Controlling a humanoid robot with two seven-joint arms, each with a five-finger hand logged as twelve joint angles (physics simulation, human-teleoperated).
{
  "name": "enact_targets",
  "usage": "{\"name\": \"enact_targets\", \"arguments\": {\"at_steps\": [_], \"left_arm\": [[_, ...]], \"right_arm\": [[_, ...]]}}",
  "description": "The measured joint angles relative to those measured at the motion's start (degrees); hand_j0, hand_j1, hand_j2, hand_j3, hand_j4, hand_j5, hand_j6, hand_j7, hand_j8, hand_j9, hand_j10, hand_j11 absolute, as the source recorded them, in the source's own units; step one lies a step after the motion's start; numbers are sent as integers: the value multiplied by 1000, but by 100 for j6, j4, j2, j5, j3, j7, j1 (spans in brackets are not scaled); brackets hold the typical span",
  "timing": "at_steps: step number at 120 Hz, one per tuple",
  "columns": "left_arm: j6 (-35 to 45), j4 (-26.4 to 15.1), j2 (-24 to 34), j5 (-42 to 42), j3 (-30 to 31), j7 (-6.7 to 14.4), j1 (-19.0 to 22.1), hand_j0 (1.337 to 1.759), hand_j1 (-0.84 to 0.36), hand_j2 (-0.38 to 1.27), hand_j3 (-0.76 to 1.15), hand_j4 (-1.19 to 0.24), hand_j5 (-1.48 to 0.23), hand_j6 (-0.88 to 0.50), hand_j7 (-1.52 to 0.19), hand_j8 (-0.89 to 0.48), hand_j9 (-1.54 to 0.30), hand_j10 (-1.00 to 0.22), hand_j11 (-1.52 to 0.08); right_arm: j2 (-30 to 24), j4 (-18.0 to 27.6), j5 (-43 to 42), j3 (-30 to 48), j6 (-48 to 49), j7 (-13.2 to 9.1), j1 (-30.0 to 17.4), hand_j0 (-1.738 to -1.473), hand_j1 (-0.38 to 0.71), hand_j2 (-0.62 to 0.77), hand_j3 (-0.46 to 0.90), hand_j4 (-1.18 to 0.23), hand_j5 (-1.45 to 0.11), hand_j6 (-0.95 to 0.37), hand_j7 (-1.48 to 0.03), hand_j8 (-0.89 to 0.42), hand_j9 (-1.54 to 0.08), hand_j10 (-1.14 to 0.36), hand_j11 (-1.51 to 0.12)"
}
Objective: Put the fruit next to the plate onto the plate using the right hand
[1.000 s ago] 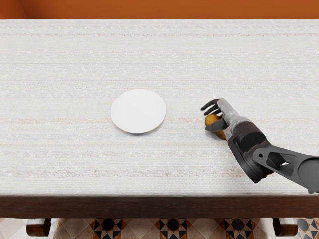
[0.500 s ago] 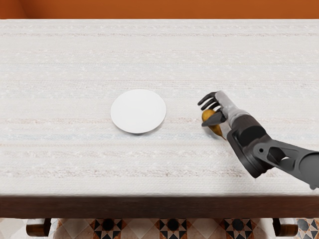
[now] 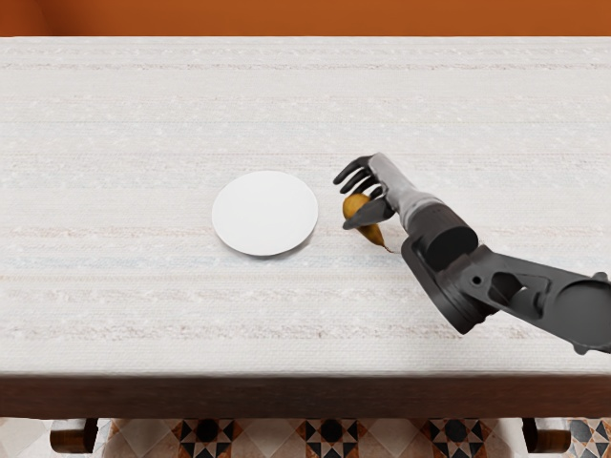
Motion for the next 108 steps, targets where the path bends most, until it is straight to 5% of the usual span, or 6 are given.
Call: {"name": "enact_targets", "arguments": {"at_steps": [29,108], "left_arm": [[0,0,0,-1,0,0,0,1658,349,0,0,0,0,0,0,0,0,0,0],[0,0,0,-2,0,0,0,1658,349,0,0,0,0,0,0,0,0,0,0]], "right_arm": [[349,-72,0,11,0,-1,122,-1658,254,293,0,-625,-813,-625,-812,-560,-813,-625,-809],[1825,-1192,-35,3,0,1,352,-1658,277,287,0,-629,-807,-626,-812,-530,-808,-585,-811]]}}
